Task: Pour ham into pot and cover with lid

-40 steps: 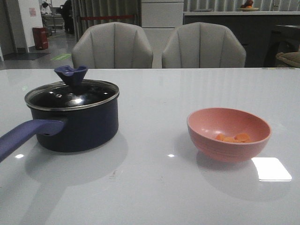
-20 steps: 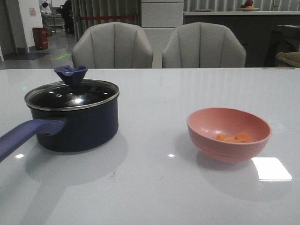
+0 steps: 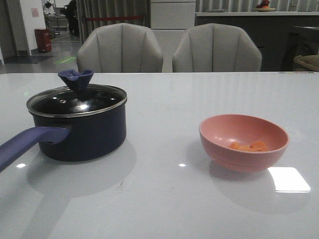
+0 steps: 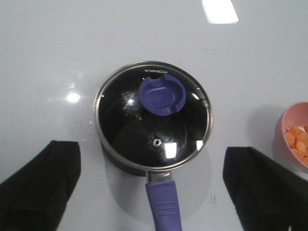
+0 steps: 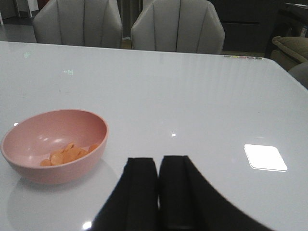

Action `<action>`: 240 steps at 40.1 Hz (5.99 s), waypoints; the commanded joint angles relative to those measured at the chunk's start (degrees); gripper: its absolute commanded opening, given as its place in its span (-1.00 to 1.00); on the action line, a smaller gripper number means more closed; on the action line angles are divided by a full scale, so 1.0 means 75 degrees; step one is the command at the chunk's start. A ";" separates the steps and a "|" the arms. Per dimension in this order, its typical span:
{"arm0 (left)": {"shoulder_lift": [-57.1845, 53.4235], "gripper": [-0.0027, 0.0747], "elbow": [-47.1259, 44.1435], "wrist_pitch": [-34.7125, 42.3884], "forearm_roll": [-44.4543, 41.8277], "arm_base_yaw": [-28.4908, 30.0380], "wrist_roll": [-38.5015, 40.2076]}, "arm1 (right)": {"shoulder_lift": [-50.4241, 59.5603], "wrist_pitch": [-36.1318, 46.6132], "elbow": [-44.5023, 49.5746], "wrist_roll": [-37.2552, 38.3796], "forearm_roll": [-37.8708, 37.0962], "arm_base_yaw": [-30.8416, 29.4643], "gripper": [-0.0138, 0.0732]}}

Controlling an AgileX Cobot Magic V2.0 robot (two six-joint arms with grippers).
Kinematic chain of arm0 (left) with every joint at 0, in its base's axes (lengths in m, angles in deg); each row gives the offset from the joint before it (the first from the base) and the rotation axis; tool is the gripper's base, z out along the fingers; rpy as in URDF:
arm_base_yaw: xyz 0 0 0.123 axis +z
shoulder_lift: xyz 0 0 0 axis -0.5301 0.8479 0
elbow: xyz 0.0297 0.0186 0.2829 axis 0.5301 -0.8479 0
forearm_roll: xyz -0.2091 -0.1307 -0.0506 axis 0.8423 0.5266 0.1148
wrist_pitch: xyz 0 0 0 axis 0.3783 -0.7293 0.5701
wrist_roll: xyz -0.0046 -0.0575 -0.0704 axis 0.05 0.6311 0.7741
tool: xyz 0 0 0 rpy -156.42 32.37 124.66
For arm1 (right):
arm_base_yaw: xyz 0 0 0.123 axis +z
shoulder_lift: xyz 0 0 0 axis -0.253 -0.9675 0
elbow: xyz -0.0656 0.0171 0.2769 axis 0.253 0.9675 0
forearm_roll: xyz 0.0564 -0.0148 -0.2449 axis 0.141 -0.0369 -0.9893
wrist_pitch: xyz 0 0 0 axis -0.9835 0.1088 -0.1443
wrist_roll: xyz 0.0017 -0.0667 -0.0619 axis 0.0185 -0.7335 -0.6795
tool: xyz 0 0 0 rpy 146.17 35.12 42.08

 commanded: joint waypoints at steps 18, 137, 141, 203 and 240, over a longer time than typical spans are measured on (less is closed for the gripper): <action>0.3870 0.72 0.3635 -0.1544 -0.1022 -0.0818 0.1519 | 0.0157 0.0654 -0.0039 -0.0045 -0.0074 -0.0041 -0.31; 0.2517 -0.27 0.1938 -0.1589 -0.2428 0.0238 0.2252 | 0.0157 0.0654 -0.0039 -0.0045 -0.0074 -0.0041 -0.31; 0.2016 -0.27 0.1061 -0.1013 -0.2203 0.0930 0.2252 | 0.0157 0.0654 -0.0039 -0.0045 -0.0074 -0.0041 -0.31; 0.3502 0.42 -0.1283 0.0874 -0.2112 0.1938 0.1996 | 0.0157 0.0654 -0.0039 -0.0045 -0.0074 -0.0041 -0.31; -0.1034 0.39 -0.1653 0.1418 -0.1893 0.0845 0.1430 | 0.0157 0.0654 -0.0039 -0.0045 -0.0074 -0.0041 -0.31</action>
